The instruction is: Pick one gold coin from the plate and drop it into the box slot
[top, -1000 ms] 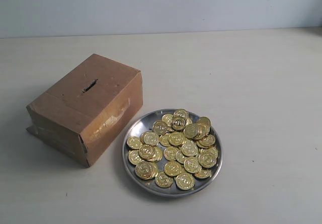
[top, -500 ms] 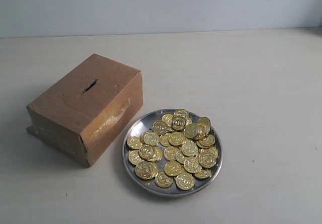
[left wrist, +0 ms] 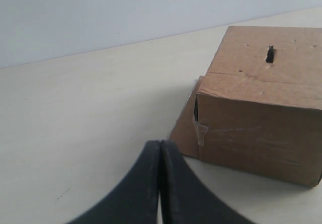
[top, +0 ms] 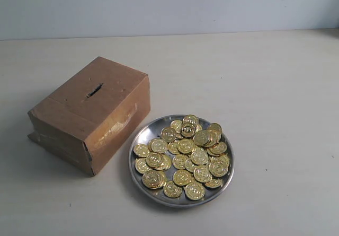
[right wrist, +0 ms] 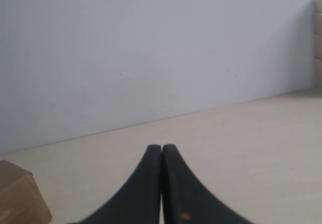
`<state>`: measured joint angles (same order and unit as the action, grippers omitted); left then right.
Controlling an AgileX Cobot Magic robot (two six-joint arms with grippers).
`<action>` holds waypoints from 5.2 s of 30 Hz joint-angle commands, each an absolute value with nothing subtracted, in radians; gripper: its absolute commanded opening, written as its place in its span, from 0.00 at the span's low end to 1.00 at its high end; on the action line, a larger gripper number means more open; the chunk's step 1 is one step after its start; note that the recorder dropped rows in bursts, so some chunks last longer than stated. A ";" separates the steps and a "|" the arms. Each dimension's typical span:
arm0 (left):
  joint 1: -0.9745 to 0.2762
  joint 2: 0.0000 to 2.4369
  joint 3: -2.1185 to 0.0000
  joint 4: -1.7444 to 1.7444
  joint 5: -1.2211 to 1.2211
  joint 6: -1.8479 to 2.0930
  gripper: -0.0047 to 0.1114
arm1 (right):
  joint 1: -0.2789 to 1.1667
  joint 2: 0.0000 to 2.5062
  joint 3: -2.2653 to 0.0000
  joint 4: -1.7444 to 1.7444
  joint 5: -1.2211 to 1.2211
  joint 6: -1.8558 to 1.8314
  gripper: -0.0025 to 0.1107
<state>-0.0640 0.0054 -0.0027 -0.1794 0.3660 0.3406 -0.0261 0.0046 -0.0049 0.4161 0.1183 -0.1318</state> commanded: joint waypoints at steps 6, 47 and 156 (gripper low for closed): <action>-0.069 0.000 0.000 -0.179 0.356 0.338 0.05 | -0.024 0.000 0.000 0.555 0.073 -0.127 0.02; -0.069 0.000 0.000 -0.179 0.356 0.338 0.05 | -0.023 0.666 -0.477 0.847 0.542 -0.589 0.02; -0.069 0.000 0.000 -0.179 0.356 0.338 0.05 | 0.466 1.900 -0.927 0.682 0.295 -1.230 0.49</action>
